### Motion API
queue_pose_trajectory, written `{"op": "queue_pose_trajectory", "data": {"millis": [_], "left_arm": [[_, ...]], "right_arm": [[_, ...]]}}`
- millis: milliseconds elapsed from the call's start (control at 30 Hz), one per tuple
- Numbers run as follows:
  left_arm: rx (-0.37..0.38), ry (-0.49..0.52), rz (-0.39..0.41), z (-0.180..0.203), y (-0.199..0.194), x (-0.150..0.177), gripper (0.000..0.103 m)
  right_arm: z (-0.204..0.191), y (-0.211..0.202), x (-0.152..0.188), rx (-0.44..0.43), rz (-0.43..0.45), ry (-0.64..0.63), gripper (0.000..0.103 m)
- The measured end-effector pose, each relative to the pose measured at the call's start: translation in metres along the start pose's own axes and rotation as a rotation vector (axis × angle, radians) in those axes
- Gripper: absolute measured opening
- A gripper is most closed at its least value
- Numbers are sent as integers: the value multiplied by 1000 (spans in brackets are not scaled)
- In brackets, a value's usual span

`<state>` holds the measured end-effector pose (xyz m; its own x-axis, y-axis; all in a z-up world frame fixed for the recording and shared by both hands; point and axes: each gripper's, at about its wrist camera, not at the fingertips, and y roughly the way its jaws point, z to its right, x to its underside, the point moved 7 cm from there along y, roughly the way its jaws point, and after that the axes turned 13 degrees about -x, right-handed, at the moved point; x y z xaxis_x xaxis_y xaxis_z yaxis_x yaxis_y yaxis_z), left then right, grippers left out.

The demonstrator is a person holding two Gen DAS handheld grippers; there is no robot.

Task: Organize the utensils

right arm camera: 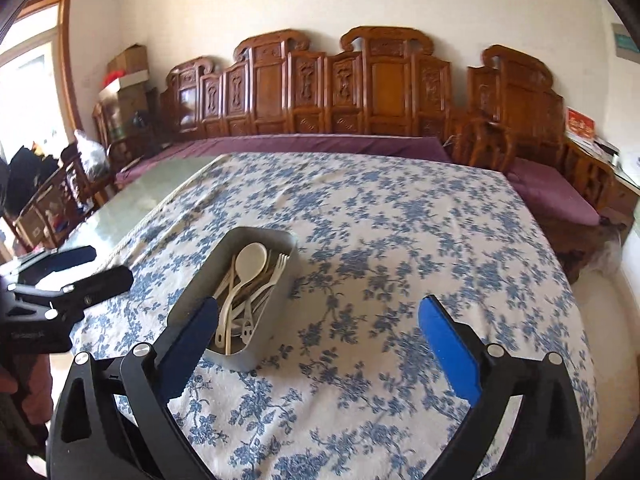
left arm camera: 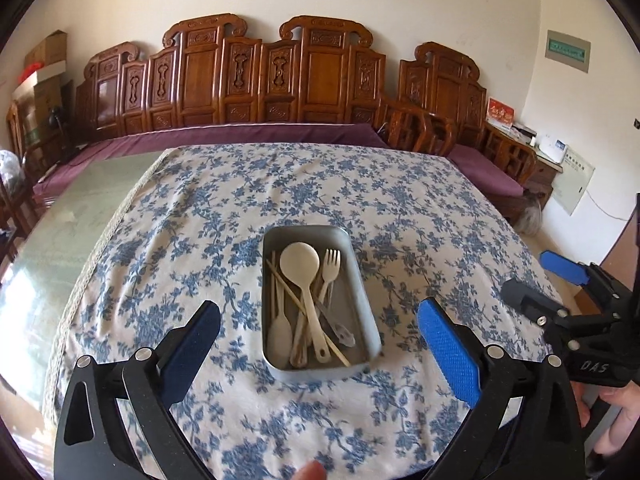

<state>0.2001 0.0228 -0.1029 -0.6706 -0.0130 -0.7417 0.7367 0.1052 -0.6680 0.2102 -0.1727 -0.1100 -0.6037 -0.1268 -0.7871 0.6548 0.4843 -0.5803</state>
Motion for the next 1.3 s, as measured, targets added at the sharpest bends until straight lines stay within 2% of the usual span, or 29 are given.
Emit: {"op": "queue_pose_trajectory", "data": {"millis": [167,433,1033,1300], "left_arm": [[19,3,-9,13,-13,6,95],[2,31,32,22,-37,5,95],[-38,-18,215,14,-114,-37,95],[-46,-28,243,11,-125,-41,95]], "right_arm": [[8,-19,7,20,16,8,100],[10,-37,12,27,41,23,100],[-10,-121,-36,55,244,-49,100],[-18,-138,-42,71,287,-69,100]]}}
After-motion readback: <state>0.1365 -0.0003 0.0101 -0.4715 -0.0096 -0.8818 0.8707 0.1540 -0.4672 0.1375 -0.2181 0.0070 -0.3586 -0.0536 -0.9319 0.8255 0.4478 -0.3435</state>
